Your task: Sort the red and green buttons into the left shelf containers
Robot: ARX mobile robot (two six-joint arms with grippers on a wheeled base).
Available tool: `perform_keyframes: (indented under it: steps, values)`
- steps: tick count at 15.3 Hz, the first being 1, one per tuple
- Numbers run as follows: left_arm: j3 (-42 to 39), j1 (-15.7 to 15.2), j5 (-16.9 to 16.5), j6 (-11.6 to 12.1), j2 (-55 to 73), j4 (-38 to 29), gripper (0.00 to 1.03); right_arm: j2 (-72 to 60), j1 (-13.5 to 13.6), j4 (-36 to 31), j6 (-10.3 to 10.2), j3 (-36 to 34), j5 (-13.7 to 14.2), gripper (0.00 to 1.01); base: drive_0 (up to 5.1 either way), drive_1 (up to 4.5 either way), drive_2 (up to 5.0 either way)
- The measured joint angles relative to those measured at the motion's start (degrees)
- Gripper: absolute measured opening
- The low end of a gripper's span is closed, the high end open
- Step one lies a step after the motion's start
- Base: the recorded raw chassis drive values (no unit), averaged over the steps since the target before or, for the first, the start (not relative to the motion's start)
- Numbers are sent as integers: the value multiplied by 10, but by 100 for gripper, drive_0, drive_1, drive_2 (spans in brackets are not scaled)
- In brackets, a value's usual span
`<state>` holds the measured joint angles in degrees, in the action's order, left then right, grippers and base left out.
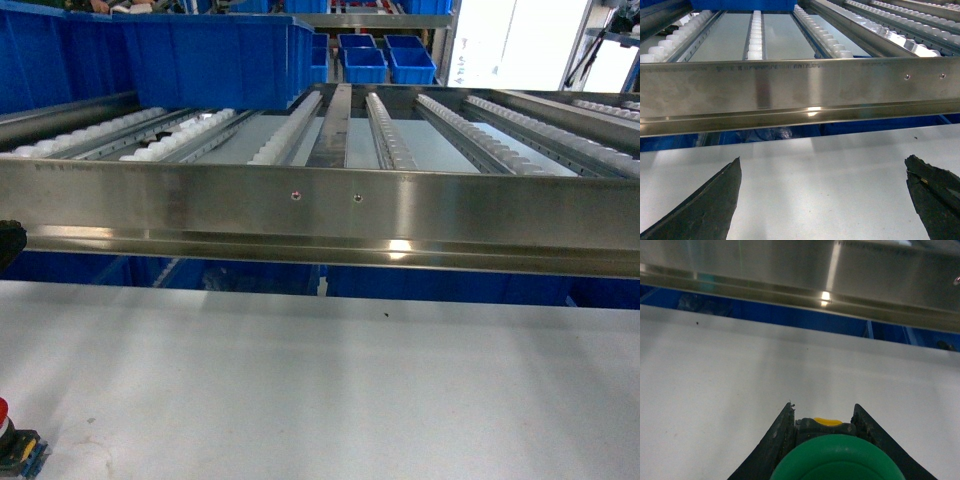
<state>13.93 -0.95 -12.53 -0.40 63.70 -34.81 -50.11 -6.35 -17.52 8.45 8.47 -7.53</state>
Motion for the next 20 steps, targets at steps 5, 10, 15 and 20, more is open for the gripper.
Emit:
perform_keyframes:
  steps: [5, 10, 15, 20]
  values:
    - [0, 0, 0, 0, 0, 0, 98, 217, 59, 148, 4, -7, 32, 29, 0, 0, 0]
    - [0, -1, 98, 8, 62, -13, 98, 214, 59, 149, 4, -8, 32, 29, 0, 0, 0]
    - [46, 34, 180, 18, 213, 11, 98, 214, 59, 150, 4, -8, 32, 29, 0, 0, 0]
    - [40, 61, 211, 1, 280, 14, 98, 214, 59, 149, 4, -8, 32, 29, 0, 0, 0]
